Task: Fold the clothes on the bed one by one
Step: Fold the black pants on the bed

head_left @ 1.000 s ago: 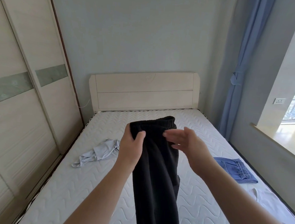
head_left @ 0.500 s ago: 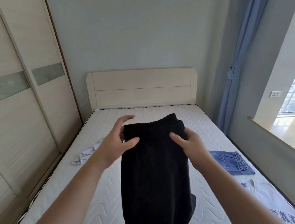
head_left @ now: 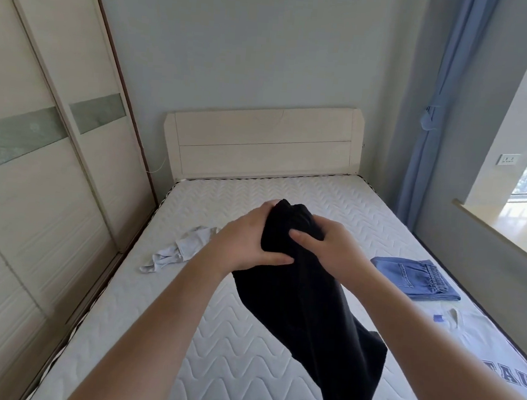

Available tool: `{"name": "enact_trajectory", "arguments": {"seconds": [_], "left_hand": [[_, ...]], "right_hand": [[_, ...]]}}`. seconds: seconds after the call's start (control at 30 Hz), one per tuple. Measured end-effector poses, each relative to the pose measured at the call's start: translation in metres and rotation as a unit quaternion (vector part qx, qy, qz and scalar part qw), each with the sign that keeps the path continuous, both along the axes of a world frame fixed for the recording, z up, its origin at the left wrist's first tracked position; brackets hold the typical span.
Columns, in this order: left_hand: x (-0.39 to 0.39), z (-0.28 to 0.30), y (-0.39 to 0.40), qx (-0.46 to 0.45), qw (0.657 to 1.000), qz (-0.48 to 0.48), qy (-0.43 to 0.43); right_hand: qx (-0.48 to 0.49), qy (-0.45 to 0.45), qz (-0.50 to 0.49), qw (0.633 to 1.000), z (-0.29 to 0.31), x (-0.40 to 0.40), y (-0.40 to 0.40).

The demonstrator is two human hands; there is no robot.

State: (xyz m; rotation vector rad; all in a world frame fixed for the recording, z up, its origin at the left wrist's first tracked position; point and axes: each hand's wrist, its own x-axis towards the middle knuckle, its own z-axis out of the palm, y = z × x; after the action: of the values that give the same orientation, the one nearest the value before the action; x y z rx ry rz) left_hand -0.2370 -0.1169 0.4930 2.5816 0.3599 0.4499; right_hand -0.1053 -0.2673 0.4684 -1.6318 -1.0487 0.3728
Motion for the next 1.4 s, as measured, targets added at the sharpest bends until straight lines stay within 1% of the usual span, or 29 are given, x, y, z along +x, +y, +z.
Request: {"name": "enact_trajectory", "arguments": {"seconds": [0.07,0.17,0.27,0.33,0.47,0.6,0.67,0.73,0.87,0.93,1.0,1.07,1.13,1.23,1.3,1.4], "left_hand": [[0.005,-0.005,-0.003,0.033,0.999,-0.006,0.003],[0.011,-0.009,-0.009,0.093,0.995,-0.016,0.028],[0.016,-0.013,-0.017,0.112,0.991,-0.029,0.061],[0.020,-0.016,-0.022,0.111,0.990,-0.029,0.079],[0.027,-0.018,-0.027,0.088,0.990,-0.019,0.112],[0.028,-0.018,-0.025,0.044,0.992,-0.022,0.115],[0.027,-0.013,-0.023,0.017,0.993,-0.029,0.110],[0.028,-0.003,-0.019,0.006,0.993,-0.039,0.110],[0.029,0.026,-0.011,-0.030,0.992,-0.055,0.113],[0.029,0.038,-0.009,-0.037,0.992,-0.056,0.111],[0.030,0.046,-0.010,-0.032,0.994,-0.047,0.094],[0.031,0.051,-0.013,-0.032,0.996,-0.035,0.069],[0.032,0.053,-0.016,-0.038,0.997,-0.035,0.051],[0.033,0.056,-0.021,-0.044,0.998,-0.035,0.036],[0.034,0.057,-0.022,-0.050,0.998,-0.028,0.030],[0.036,0.059,-0.023,-0.048,0.998,-0.015,0.025]], "right_hand": [[-0.038,-0.056,-0.005,0.998,0.001,0.002,-0.004],[-0.100,-0.140,-0.010,0.985,-0.001,0.007,-0.010],[-0.138,-0.161,-0.010,0.977,-0.006,0.011,-0.015],[-0.143,-0.152,-0.019,0.978,-0.011,0.012,-0.017],[-0.128,-0.107,-0.035,0.985,-0.025,0.015,-0.028],[-0.121,-0.034,-0.004,0.992,-0.054,0.029,-0.047],[-0.134,0.008,-0.009,0.991,-0.075,0.037,-0.056],[-0.156,0.043,-0.036,0.986,-0.097,0.044,-0.066],[-0.193,0.141,-0.110,0.965,-0.138,0.060,-0.085],[-0.233,0.163,-0.140,0.949,-0.159,0.065,-0.097],[-0.259,0.196,-0.164,0.931,-0.182,0.068,-0.108],[-0.277,0.257,-0.164,0.911,-0.201,0.068,-0.116],[-0.259,0.336,-0.146,0.894,-0.216,0.068,-0.119],[-0.170,0.419,-0.113,0.885,-0.233,0.070,-0.116],[-0.112,0.449,-0.104,0.881,-0.240,0.071,-0.110],[-0.075,0.453,-0.081,0.885,-0.246,0.074,-0.102]]}}
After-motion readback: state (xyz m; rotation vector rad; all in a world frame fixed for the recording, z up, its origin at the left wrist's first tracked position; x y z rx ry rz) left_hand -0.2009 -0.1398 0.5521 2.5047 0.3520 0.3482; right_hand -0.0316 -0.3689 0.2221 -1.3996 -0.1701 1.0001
